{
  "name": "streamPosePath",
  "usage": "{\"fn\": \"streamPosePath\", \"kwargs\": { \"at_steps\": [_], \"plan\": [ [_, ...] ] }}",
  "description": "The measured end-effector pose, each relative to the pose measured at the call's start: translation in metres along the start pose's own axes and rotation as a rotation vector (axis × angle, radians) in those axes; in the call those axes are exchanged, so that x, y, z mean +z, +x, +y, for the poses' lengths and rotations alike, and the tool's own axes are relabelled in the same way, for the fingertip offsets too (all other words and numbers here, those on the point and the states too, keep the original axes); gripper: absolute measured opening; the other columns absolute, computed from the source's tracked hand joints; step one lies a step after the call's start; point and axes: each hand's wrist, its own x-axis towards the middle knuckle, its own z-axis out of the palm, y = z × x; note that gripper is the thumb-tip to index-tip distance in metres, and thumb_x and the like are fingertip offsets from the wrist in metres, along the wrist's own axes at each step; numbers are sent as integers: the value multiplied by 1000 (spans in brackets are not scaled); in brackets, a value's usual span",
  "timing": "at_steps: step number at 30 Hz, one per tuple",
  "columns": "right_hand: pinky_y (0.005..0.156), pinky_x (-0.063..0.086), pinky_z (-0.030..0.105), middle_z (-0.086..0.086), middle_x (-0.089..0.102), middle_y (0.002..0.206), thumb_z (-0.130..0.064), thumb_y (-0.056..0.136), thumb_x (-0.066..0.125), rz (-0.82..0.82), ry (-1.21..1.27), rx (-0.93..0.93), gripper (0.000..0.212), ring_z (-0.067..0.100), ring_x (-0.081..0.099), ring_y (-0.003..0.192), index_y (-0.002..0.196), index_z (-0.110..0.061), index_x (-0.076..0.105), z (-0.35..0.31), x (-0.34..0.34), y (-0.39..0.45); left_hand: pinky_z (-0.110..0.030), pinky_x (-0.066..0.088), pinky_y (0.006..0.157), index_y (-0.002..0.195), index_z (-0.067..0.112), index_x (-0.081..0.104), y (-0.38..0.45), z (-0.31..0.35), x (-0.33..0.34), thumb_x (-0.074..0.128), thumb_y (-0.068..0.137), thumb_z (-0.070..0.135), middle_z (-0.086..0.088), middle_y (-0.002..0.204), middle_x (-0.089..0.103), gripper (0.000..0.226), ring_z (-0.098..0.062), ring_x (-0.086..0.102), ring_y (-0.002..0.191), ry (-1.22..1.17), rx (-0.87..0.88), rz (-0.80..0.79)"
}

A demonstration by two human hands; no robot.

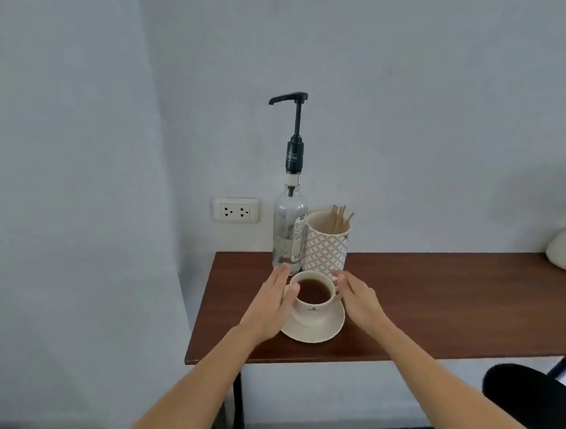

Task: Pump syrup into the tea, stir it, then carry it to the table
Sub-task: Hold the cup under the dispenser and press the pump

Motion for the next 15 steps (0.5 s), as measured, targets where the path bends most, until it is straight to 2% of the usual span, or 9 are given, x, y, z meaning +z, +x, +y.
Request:
{"fn": "streamPosePath", "kwargs": {
  "at_steps": [3, 6, 8, 11, 15],
  "plan": [
    [104, 51, 40, -6, 74, 118, -32, 107, 38, -49, 255, 50, 35, 19, 65, 117, 113, -33, 72, 12, 9, 10, -27, 24, 125, 160, 20, 24, -2, 1, 17, 49, 101, 54, 18, 157, 40, 73, 12, 31, 144, -238, -9, 4],
    [101, 54, 46, -2, 77, 110, -28, 107, 41, -124, 413, 70, 35, 23, 68, 112, 108, -32, 75, 24, 13, 16, -25, 40, 114, 156, 24, 27, -3, 10, 30, 78, 85, 45, 20, 140, 58, 89, 3, 51, 133, -365, -63, 30],
    [102, 53, 49, -2, 77, 111, -25, 107, 41, -146, 455, 46, 35, 20, 68, 113, 109, -35, 75, 29, 10, 21, -18, 45, 108, 150, 29, 32, 2, 12, 37, 92, 70, 38, 22, 132, 61, 100, 7, 54, 128, -363, -83, 118],
    [102, 54, 47, -5, 76, 113, -22, 107, 41, -196, 455, 28, 37, 15, 68, 113, 110, -38, 74, 37, 8, 27, -8, 44, 101, 144, 34, 34, 4, 16, 48, 99, 57, 34, 25, 128, 61, 109, 11, 54, 123, -349, -96, 261],
    [103, 53, 46, -9, 75, 116, -22, 107, 43, -249, 434, -18, 35, 12, 67, 116, 115, -39, 73, 39, 5, 32, -5, 44, 95, 131, 38, 48, 6, 21, 58, 102, 52, 31, 29, 124, 63, 96, 4, 61, 120, -326, -69, 421]
  ]
}}
